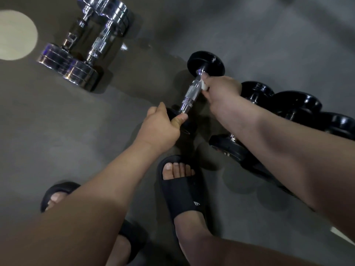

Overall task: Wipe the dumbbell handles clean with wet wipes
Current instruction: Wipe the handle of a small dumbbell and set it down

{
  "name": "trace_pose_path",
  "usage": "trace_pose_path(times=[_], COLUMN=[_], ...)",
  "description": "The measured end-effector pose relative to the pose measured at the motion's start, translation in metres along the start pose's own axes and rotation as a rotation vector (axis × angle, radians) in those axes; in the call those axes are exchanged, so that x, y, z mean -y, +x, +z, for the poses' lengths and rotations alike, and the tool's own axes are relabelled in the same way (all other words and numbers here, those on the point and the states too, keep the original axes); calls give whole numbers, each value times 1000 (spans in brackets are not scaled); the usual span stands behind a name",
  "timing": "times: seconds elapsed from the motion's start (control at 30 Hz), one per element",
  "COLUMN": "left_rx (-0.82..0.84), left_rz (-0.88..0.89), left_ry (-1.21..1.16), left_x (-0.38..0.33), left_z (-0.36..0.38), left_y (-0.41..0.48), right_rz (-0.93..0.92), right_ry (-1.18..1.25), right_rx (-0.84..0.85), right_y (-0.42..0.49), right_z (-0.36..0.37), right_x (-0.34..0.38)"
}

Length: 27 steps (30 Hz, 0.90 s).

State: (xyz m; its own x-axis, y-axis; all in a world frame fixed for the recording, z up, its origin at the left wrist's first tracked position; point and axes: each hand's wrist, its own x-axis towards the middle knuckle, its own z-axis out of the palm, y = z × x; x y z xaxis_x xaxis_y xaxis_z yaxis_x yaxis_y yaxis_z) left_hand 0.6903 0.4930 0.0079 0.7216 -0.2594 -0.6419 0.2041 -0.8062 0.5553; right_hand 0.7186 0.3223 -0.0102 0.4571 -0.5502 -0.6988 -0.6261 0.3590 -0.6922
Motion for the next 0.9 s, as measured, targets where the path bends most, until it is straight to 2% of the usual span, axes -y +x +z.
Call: trace_pose_path(times=[0.07,0.23,0.33,0.57,0.77,0.83,0.9], left_rx=[-7,-17,-18,-20,-13,-6,-6], left_rz=[-1,8,9,18,19,14,9], left_ry=[-1,18,16,39,39,37,37], left_x=[0,1,1,1,1,1,1], left_z=[1,-2,0,-1,0,-1,-2], left_y=[-1,2,2,3,1,1,2], right_rz=[-8,-1,-16,-62,-40,-3,96], right_ry=[64,23,-15,-358,-567,-534,-361], right_rx=[10,-59,-7,21,145,150,139], right_y=[0,-18,-28,-47,-52,-49,-41], right_z=[-3,4,-2,-3,-11,-8,-4], right_x=[0,-11,-28,-46,-35,-32,-27])
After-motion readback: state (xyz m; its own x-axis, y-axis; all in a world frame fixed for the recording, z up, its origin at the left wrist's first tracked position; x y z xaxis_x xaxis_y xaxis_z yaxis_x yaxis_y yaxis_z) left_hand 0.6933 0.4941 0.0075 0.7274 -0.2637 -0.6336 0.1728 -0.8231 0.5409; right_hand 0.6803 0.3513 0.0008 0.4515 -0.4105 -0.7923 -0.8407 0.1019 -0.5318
